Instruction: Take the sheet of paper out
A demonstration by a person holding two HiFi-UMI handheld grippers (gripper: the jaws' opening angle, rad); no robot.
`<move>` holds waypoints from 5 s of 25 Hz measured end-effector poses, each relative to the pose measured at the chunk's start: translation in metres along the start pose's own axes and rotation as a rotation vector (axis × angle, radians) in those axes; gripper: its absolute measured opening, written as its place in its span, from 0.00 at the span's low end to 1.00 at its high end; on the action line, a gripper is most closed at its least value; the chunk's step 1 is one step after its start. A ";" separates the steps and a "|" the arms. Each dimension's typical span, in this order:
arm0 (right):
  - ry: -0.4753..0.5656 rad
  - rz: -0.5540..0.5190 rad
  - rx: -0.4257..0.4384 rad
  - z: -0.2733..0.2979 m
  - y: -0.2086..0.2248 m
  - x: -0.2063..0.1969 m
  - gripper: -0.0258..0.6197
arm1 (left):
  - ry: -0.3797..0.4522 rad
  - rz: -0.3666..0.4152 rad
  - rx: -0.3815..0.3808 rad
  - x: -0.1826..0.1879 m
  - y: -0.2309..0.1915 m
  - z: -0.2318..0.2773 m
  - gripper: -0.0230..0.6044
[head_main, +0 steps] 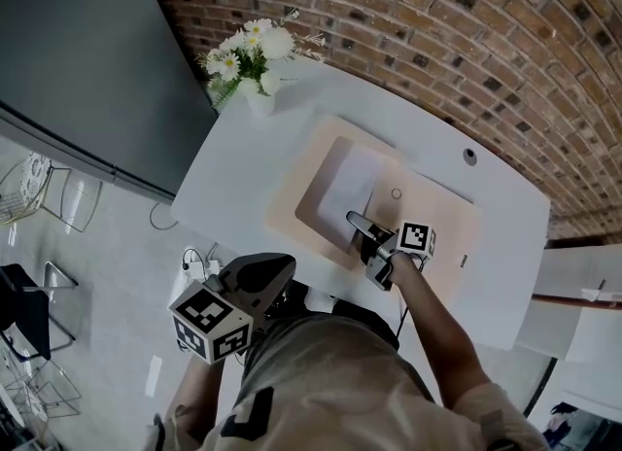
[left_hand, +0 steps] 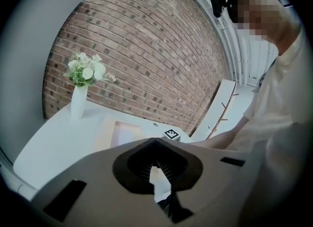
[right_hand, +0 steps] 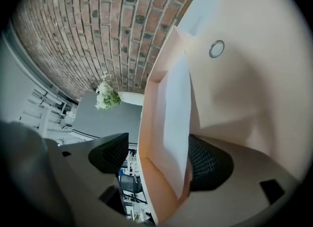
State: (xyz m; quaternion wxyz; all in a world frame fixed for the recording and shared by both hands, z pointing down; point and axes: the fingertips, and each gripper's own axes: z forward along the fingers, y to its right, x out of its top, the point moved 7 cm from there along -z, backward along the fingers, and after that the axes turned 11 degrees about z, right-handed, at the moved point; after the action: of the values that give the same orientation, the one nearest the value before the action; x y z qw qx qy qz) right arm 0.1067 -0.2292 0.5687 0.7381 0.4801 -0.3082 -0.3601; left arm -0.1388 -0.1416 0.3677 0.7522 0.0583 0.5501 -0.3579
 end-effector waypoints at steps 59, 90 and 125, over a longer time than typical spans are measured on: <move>0.108 -0.091 -0.214 0.000 -0.003 0.030 0.08 | 0.004 -0.004 -0.012 0.002 -0.006 0.003 0.06; 0.259 -0.326 -0.369 -0.079 -0.019 0.008 0.08 | 0.055 0.071 -0.101 0.001 0.008 -0.014 0.06; 0.408 -0.480 -0.221 -0.231 -0.057 -0.037 0.08 | -0.001 0.202 -0.178 0.022 0.095 0.029 0.06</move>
State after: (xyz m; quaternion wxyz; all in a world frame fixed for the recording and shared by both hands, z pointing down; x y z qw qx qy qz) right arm 0.2577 -0.1024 0.4312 0.7264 0.5182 0.0090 -0.4513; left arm -0.0552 -0.0958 0.3309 0.7868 0.0461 0.5709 -0.2302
